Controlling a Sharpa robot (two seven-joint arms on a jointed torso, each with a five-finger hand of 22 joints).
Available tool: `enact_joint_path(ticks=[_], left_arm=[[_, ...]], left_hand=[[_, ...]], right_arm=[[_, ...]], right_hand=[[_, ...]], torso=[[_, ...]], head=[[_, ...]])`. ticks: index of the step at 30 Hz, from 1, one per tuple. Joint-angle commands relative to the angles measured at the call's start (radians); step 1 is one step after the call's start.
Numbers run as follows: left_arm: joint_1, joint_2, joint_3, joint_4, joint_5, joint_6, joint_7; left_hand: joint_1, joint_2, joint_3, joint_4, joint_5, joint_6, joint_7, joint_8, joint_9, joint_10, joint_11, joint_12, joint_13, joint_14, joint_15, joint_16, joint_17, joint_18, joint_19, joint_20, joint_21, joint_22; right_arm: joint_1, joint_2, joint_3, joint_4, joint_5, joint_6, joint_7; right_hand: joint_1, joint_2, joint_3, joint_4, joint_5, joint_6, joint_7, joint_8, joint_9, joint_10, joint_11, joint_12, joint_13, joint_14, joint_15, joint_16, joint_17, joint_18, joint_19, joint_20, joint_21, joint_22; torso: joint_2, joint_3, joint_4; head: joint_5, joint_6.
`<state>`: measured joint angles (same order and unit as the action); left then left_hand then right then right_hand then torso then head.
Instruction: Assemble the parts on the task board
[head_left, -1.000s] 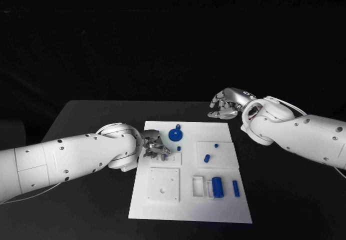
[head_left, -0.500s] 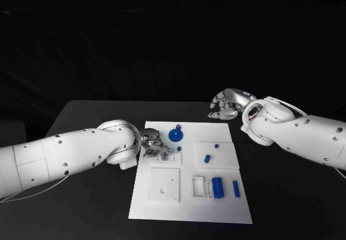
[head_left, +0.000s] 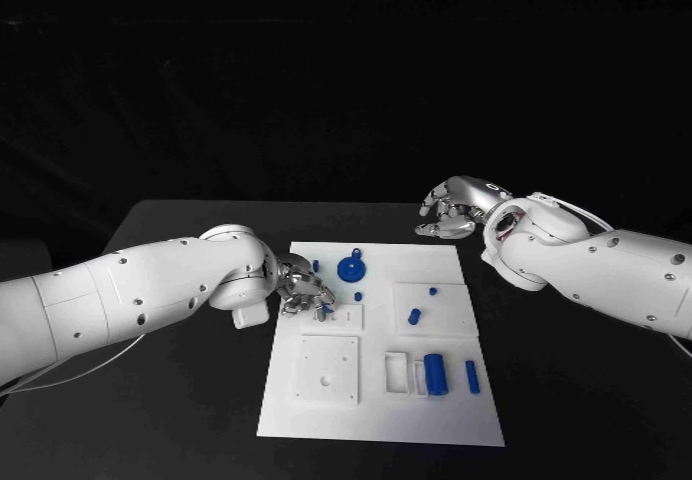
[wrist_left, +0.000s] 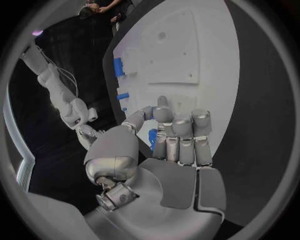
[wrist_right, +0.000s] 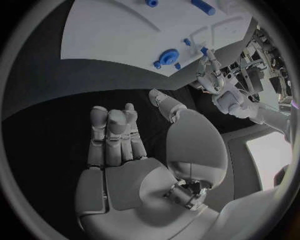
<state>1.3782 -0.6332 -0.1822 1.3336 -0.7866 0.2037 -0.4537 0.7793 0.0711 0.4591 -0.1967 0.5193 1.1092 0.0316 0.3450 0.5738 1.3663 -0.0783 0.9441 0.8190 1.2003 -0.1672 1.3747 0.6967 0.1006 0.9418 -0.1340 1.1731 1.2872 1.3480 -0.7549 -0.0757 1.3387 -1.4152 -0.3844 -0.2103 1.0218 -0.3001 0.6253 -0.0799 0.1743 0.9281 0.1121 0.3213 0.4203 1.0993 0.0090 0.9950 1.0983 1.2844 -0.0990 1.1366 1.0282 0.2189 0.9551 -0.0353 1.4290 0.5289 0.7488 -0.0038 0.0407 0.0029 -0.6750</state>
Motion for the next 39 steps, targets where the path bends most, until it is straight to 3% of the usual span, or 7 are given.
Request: enact_joint_path(ticks=[1, 7, 21, 39], left_arm=[[0.006, 0.012, 0.001, -0.014, 0.030, 0.058, -0.015], [0.007, 0.025, 0.001, -0.014, -0.035, 0.045, -0.019], [0.007, 0.031, 0.001, 0.014, -0.119, 0.043, -0.023], [0.007, 0.030, 0.000, 0.010, -0.118, 0.077, -0.033]], left_hand=[[0.043, 0.045, 0.103, -0.097, 0.007, 0.002, 0.001, 0.004, 0.003, -0.007, -0.002, 0.002, 0.002, -0.006, -0.012, 0.003, 0.002, -0.013, -0.009, -0.119, 0.003, 0.002], [0.043, 0.047, 0.103, -0.097, 0.009, 0.004, 0.000, 0.006, 0.005, -0.008, -0.002, 0.003, 0.003, -0.007, -0.012, 0.004, 0.002, -0.013, -0.010, -0.119, 0.004, 0.003], [0.046, 0.048, 0.102, -0.097, 0.011, 0.006, -0.002, 0.010, 0.011, -0.008, -0.004, 0.006, 0.005, -0.006, -0.014, 0.006, 0.003, -0.013, -0.010, -0.119, 0.006, 0.004], [0.049, 0.048, 0.101, -0.097, 0.018, 0.008, -0.004, 0.015, 0.018, -0.008, -0.006, 0.008, 0.006, -0.005, -0.016, 0.009, 0.004, -0.012, -0.009, -0.120, 0.008, 0.006]], right_arm=[[-0.001, 0.001, 0.000, 0.000, -0.005, 0.011, 0.008], [-0.001, 0.003, 0.000, 0.000, -0.004, 0.011, 0.008], [-0.002, 0.004, 0.000, -0.001, -0.003, 0.012, 0.009], [-0.002, 0.005, -0.001, -0.001, -0.003, 0.013, 0.009]], right_hand=[[0.001, 0.001, 0.000, 0.008, 0.006, -0.001, 0.007, 0.000, 0.002, 0.000, -0.003, 0.004, -0.001, 0.004, -0.004, -0.003, 0.002, 0.043, 0.008, 0.001, -0.007, 0.002], [0.001, 0.001, -0.001, 0.008, 0.006, -0.001, 0.007, 0.000, 0.002, 0.000, -0.003, 0.004, -0.001, 0.004, -0.004, -0.004, 0.002, 0.043, 0.008, 0.001, -0.007, 0.002], [0.002, 0.001, -0.001, 0.008, 0.006, -0.001, 0.007, 0.000, 0.002, -0.001, -0.003, 0.004, -0.001, 0.004, -0.004, -0.004, 0.002, 0.043, 0.008, 0.001, -0.007, 0.002], [0.002, 0.001, -0.001, 0.008, 0.006, -0.001, 0.008, 0.000, 0.002, -0.001, -0.003, 0.004, -0.002, 0.004, -0.004, -0.004, 0.003, 0.043, 0.008, 0.001, -0.007, 0.003]], torso=[[0.000, 0.0003, -0.0003], [0.000, 0.0005, 0.0020], [0.000, -0.0002, 0.0008], [0.000, 0.0004, 0.0011]], head=[[0.001, -0.003], [-0.001, -0.004], [0.001, -0.005], [0.002, -0.007]])
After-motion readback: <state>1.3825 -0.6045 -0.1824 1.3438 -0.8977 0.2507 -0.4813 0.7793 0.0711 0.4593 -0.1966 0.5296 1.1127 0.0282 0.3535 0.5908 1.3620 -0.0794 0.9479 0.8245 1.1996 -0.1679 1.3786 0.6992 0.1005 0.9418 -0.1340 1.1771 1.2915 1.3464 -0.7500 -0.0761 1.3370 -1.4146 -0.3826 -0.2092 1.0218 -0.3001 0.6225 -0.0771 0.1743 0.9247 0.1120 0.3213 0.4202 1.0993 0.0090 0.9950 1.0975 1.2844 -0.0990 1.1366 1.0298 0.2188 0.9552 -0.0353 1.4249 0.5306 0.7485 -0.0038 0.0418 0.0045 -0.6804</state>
